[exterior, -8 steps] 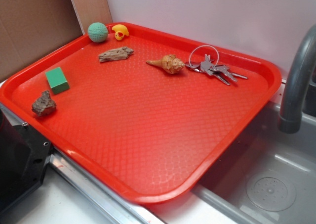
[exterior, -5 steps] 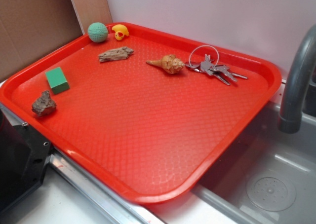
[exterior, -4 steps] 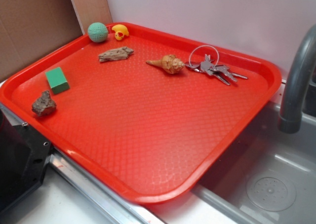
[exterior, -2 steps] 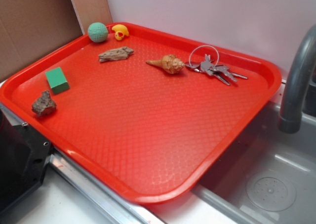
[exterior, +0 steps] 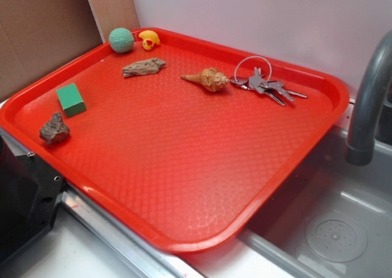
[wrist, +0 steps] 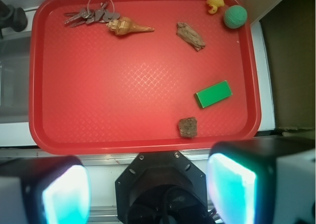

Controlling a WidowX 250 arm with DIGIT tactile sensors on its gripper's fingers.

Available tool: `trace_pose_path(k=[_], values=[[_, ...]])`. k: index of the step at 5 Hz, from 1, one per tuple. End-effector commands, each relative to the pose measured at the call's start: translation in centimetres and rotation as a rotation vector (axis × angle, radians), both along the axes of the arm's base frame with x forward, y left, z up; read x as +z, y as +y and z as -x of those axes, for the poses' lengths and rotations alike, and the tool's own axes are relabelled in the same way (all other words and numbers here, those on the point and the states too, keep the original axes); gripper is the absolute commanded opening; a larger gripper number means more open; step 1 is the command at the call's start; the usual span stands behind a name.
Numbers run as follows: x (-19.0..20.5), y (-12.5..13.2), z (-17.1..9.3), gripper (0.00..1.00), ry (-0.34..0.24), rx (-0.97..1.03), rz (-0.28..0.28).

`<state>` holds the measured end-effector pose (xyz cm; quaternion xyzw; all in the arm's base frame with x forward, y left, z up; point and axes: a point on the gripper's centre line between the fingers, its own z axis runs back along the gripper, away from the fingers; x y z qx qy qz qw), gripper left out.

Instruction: Grab the green block.

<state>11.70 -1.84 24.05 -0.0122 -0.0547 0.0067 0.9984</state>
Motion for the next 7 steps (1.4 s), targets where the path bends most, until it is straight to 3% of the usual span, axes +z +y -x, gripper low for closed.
trace_pose_path(k=[1,2,3,4,5,6,7], values=[[0.3,-0.2,-0.2,1.0,-0.012,-0.011,0.002],[0.3,-0.2,-0.2,1.0,-0.012,-0.011,0.002],[-2.3,2.1,-3.9,1.0,0.095,0.175,0.02],[-4.8,4.4,-5.9,1.0,0.135,0.338,0.044],[-6.2,5.4,-6.0,1.0,0.082,0.585,0.006],[-7.9,8.6,-4.6,1.0,-0.016,0.812,-0.06],[-11.9,13.2,-3.6,1.0,-0.047,0.992,-0.059]])
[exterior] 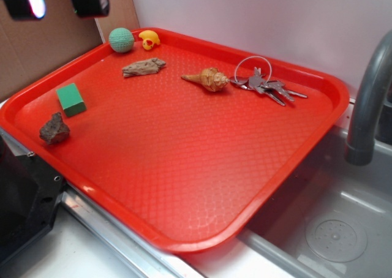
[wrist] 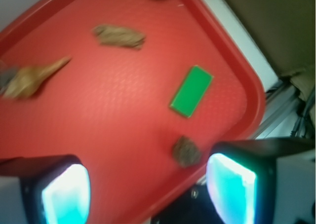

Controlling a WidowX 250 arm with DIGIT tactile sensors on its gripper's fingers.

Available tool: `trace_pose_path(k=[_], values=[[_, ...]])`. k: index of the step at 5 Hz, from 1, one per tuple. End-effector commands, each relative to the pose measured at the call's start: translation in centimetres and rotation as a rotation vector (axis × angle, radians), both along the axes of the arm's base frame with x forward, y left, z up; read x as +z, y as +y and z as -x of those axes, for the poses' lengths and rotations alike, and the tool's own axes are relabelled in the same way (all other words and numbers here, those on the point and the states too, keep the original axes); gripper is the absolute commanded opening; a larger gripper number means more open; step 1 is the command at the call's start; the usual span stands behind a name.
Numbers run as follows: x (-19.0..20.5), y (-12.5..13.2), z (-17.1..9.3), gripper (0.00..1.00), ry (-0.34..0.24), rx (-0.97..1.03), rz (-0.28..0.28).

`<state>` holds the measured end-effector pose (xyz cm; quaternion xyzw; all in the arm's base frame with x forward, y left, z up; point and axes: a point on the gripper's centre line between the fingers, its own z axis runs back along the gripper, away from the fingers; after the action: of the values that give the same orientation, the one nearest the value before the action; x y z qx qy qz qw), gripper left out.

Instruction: Grab the green block.

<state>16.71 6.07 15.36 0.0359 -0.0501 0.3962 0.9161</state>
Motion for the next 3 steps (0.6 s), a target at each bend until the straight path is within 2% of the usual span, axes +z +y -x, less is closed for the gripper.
trace_pose_path(k=[1,2,3], values=[[-6.7,8.7,1.3,1.0,-0.028,0.219,0.019],[-10.2,9.5,0.7,1.0,0.062,0.27,0.078],[-12.1,8.9,0.4,1.0,0.111,0.344,0.062]])
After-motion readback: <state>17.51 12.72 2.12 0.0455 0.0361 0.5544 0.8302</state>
